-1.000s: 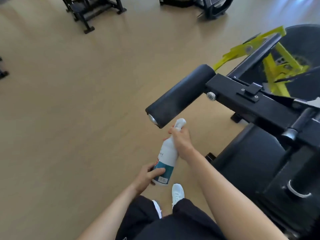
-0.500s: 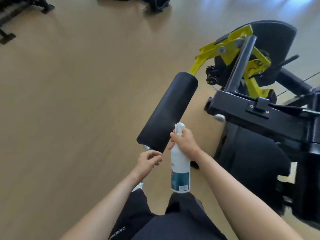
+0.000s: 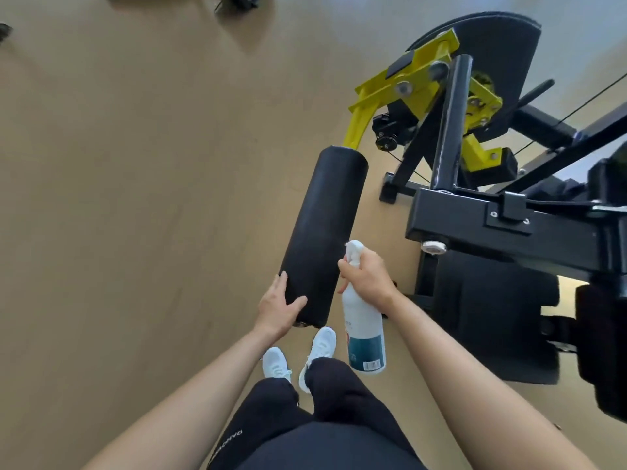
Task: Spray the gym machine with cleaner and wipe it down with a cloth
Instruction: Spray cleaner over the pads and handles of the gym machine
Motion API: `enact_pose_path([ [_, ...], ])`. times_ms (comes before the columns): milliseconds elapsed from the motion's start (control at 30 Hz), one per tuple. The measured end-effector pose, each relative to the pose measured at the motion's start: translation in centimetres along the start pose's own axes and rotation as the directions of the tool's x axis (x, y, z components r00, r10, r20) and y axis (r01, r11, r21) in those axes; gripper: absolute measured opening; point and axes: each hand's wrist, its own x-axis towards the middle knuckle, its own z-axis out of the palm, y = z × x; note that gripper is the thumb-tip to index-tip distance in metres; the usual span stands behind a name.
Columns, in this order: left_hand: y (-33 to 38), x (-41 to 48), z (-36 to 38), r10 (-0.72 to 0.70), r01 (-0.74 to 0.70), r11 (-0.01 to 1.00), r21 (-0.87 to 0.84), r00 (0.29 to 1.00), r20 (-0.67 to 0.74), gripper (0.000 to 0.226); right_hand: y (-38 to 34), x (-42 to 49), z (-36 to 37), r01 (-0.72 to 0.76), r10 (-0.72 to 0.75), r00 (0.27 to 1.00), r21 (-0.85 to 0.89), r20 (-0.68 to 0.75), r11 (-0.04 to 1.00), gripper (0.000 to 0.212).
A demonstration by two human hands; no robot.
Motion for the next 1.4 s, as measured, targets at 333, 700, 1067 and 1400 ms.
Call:
enact_pose_path([
  [333,1.0,2.5,-3.3,-0.118,0.126,0.979,-0.161,0.991,0.057,0.062,-1.0,4.0,-0.6,-0.023,0.025,0.997,0.027,-0.069,0.999,0.013],
  [700,1.7,4.7,-4.0,0.045,-0.046,0.999,0.021,0.998,0.043,0.061,-4.0,4.8,-0.5,-0.066,0.091,0.986,0.179,-0.137,0.982,0.01],
  [1067,1.4,7.7,-6.2,-0.049,0.073,0.996,-0.041,0.9,0.433,0.08,-3.4,-0.2,2.6,-0.222,0.283,0.927,0.249,-0.244,0.943,0.019],
  [1400,0.3,9.6,-8.9,-0.078,0.108,0.993,-0.048,0.903,0.423,0.045,-3.5,-2.5,5.3,-0.305,0.366,0.878,0.23,-0.308,0.924,0.021],
])
